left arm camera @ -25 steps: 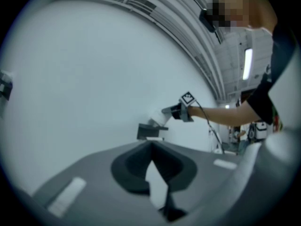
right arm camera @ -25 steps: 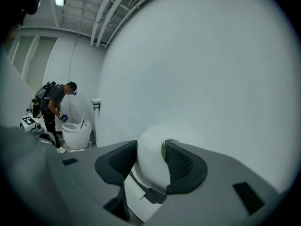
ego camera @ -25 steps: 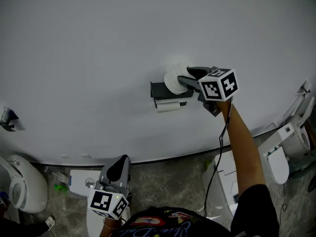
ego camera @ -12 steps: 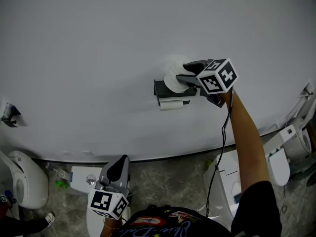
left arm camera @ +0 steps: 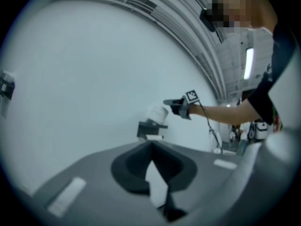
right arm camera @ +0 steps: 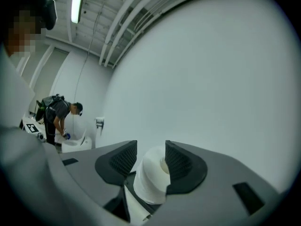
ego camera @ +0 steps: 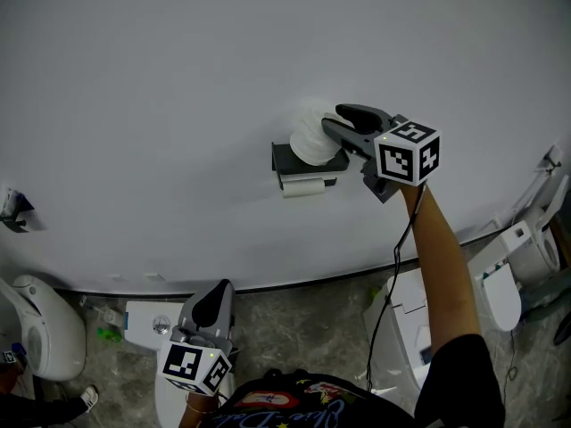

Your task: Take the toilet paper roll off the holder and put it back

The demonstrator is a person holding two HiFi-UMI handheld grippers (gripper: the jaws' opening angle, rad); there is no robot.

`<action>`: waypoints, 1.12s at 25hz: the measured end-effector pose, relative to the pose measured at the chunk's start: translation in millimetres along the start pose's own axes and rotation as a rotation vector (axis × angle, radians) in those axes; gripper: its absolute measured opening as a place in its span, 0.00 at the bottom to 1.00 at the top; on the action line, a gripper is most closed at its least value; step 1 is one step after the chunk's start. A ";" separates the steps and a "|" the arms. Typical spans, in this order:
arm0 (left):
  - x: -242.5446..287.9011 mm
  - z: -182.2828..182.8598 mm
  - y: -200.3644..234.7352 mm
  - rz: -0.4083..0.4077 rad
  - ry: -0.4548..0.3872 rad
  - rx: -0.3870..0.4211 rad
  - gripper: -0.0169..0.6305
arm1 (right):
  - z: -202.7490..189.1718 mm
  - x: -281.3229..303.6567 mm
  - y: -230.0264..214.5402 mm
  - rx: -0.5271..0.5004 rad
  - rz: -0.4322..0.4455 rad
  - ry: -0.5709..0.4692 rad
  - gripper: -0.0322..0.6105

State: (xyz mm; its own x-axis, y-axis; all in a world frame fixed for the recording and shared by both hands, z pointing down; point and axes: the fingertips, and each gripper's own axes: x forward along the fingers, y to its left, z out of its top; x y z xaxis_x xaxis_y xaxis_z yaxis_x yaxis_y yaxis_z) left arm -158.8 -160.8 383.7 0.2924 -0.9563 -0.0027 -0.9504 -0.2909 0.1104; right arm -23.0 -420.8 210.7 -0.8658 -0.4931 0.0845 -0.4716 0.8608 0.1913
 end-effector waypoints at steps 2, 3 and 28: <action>3.4 -0.5 -3.2 -0.014 0.004 0.004 0.02 | 9.0 -19.0 -0.9 0.048 -0.036 -0.118 0.35; 5.5 -0.9 -5.0 -0.022 0.006 0.005 0.02 | 11.1 -29.3 -0.5 0.083 -0.050 -0.172 0.35; 34.0 -8.3 -33.4 -0.149 0.031 0.018 0.02 | -190.1 -161.5 114.7 0.552 -0.299 -0.268 0.07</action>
State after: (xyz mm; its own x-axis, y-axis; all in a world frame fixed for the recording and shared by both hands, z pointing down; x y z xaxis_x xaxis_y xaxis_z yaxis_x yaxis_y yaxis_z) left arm -116.2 -183.4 388.2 0.4334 -0.9011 0.0125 -0.8977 -0.4305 0.0935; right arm 94.6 -266.4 405.0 -0.6630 -0.7328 -0.1532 -0.6516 0.6656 -0.3638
